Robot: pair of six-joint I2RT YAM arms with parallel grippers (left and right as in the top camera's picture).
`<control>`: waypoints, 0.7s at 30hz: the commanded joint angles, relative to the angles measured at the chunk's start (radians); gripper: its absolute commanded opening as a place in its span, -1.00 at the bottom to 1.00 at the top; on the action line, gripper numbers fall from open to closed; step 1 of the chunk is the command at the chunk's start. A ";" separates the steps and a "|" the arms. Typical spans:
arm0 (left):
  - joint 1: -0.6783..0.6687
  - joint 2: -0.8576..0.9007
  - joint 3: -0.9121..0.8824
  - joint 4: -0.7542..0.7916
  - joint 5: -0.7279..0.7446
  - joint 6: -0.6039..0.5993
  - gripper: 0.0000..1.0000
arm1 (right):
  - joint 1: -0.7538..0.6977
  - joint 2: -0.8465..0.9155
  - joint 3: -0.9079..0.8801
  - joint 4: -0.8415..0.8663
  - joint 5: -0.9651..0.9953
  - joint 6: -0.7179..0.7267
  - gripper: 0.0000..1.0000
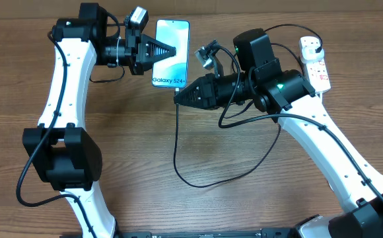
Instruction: Plug charger to phone and switch on socket
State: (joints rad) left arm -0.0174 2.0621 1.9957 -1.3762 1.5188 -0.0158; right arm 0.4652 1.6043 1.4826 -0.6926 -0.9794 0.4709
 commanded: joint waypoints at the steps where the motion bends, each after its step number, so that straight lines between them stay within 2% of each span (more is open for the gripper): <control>1: 0.005 -0.020 0.002 0.002 0.061 0.008 -0.91 | 0.000 0.011 0.003 0.008 -0.013 0.020 -0.93; 7: 0.005 -0.020 0.002 0.050 0.061 -0.067 -0.91 | 0.002 0.013 0.003 0.008 -0.012 0.020 -0.93; 21: 0.004 -0.020 0.002 0.053 0.061 -0.067 -0.92 | 0.013 0.014 0.003 0.049 -0.009 0.032 -0.93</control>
State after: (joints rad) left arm -0.0174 2.0621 1.9957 -1.3235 1.5192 -0.0757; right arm 0.4732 1.6123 1.4826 -0.6506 -0.9802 0.4969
